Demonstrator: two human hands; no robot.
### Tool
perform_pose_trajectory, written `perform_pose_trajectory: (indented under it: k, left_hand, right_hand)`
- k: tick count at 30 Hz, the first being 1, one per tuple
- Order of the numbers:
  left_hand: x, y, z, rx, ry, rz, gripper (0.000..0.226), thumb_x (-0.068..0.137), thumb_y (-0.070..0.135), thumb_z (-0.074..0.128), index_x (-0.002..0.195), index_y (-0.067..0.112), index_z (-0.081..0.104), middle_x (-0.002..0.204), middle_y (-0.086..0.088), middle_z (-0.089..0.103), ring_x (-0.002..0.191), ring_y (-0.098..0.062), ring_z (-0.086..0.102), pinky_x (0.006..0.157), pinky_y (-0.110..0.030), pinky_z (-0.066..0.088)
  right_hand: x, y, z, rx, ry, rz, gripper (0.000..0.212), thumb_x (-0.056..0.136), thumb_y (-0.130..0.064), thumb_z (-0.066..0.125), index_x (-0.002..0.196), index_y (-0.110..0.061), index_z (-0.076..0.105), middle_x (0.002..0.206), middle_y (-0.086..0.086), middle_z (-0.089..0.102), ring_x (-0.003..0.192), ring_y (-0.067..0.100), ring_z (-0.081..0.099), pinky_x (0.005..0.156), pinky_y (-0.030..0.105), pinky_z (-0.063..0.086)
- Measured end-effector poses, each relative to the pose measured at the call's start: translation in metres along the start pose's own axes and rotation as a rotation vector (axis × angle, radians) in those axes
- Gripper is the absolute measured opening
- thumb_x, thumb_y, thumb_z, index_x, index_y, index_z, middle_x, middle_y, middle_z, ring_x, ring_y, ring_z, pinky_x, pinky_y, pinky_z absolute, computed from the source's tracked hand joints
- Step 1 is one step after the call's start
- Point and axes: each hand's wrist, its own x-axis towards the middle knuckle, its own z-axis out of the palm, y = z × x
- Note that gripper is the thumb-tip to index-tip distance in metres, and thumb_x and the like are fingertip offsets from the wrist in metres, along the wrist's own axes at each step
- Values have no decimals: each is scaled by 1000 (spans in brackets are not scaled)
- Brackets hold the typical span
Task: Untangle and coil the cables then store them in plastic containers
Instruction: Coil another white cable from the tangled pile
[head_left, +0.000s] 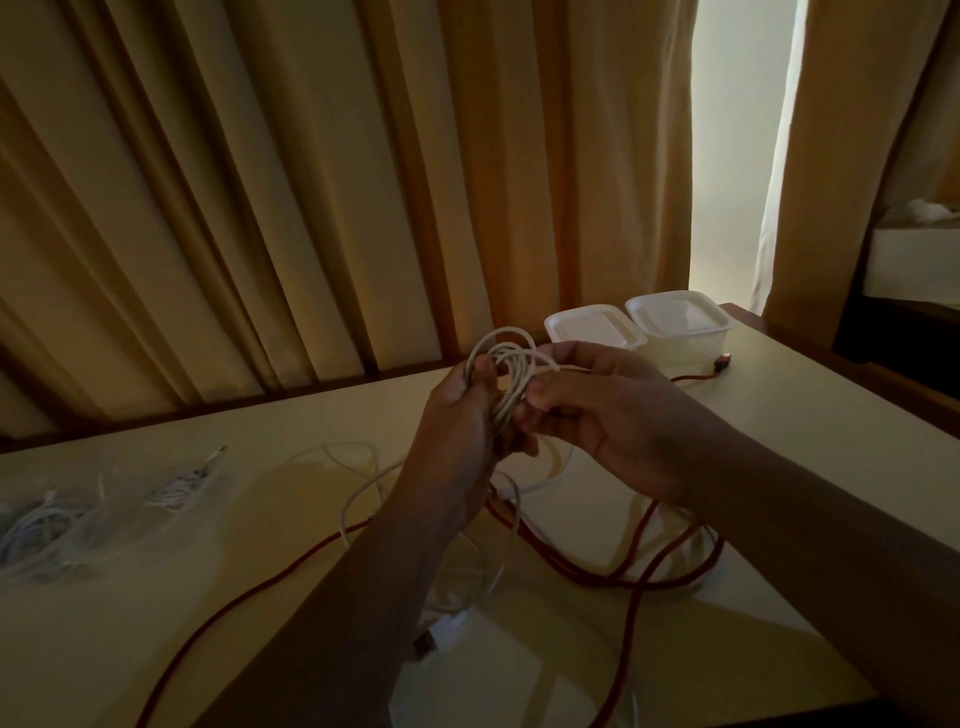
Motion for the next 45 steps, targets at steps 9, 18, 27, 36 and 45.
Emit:
perform_pose_trajectory:
  k: [9,18,27,36,45]
  left_hand:
    - [0,0,-2,71,29,17,33,110,36,40,123,19,65,84,-7,70,66,-17,62,56,-35,55]
    - [-8,-2,3,246,-50,126,31,109,39,42,112,24,70,83,0,69,71,-17,64,59,-39,52]
    - [-7,-3,2,528,115,264,37,107,51,35,107,26,63,79,4,69,57,-16,63,55,-36,58]
    - [-6,-1,-4,702,140,328,29,110,44,35,111,26,57,82,5,66,67,-9,66,49,-15,49]
    - [-6,2,-8,654,70,340,35,106,49,35,114,24,58,85,1,69,61,-22,66,52,-40,57]
  right_hand:
    - [1,1,-14,3,75,-106,38,74,-13,72,109,-1,67,93,15,71,94,27,70,87,36,60]
    - [3,3,-24,-236,303,-128,14,94,-10,66,105,-8,73,101,11,76,96,25,75,85,35,61]
    - [3,8,-9,-54,200,-29,17,96,-3,60,107,2,71,100,15,77,95,25,76,82,32,61]
    - [5,10,-7,175,97,10,21,103,-4,48,114,6,63,107,18,73,98,26,73,80,32,61]
    - [2,8,-9,150,-16,4,28,94,0,60,122,1,60,115,22,70,106,30,71,88,36,59]
